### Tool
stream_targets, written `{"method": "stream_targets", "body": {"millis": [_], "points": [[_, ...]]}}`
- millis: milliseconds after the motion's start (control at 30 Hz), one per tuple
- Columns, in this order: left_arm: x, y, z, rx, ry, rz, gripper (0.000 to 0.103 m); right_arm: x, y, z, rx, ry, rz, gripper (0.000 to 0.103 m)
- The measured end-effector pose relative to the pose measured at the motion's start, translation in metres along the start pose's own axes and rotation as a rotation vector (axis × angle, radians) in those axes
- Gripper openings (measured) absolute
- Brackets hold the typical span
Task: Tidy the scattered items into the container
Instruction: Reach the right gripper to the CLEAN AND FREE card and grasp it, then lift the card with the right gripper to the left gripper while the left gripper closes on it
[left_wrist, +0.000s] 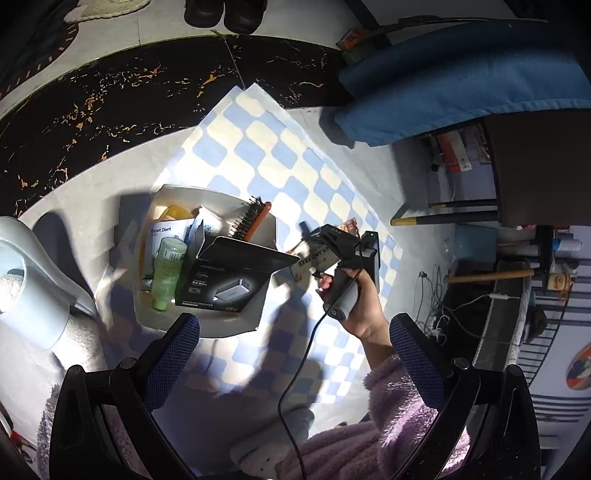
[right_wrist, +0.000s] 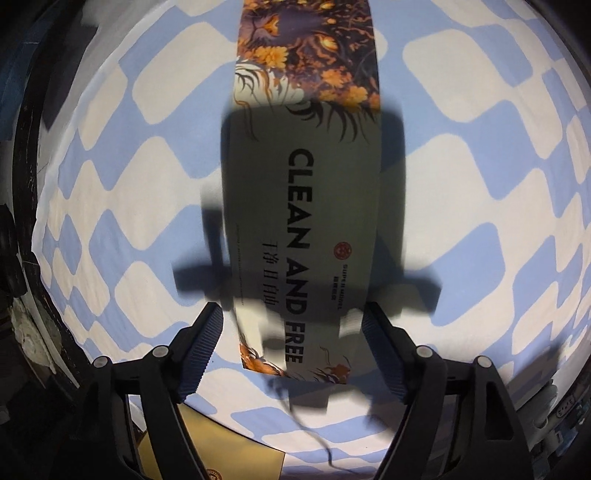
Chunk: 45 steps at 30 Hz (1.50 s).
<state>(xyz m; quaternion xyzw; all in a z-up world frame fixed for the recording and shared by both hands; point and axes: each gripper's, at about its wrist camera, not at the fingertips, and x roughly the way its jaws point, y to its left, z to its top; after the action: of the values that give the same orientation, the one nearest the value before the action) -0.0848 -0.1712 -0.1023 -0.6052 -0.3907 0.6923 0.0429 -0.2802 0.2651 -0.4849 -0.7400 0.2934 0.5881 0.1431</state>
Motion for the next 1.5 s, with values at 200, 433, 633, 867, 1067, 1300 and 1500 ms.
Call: {"method": "stream_targets", "body": {"millis": [200,433,633,867,1067,1300,1500], "points": [[0.003,0.001,-0.003,-0.009,0.007,0.008,0.103,0.0,0.012,-0.005,-0.114,-0.005,-0.147,0.082],[0.001,-0.008,-0.006,-0.004,-0.002,-0.022,0.103,-0.009,0.012,-0.019,-0.358,-0.034,-0.233,0.073],[0.004,-0.014,-0.012,0.012,-0.004,-0.044,0.103,-0.02,-0.032,-0.029,-0.375,0.022,-0.274,0.058],[0.023,-0.011,-0.014,-0.006,0.054,-0.051,0.103,-0.07,-0.081,-0.065,-0.439,0.056,-0.155,0.055],[0.035,-0.024,-0.012,0.026,0.064,-0.083,0.103,-0.149,-0.07,-0.137,-0.515,0.105,0.086,0.055],[0.054,-0.018,-0.015,-0.016,0.139,-0.186,0.103,-0.234,-0.061,-0.252,-0.583,0.1,0.388,0.055],[0.066,-0.006,-0.011,-0.006,0.201,-0.134,0.103,-0.244,-0.03,-0.337,-0.75,0.165,0.552,0.056]]}}
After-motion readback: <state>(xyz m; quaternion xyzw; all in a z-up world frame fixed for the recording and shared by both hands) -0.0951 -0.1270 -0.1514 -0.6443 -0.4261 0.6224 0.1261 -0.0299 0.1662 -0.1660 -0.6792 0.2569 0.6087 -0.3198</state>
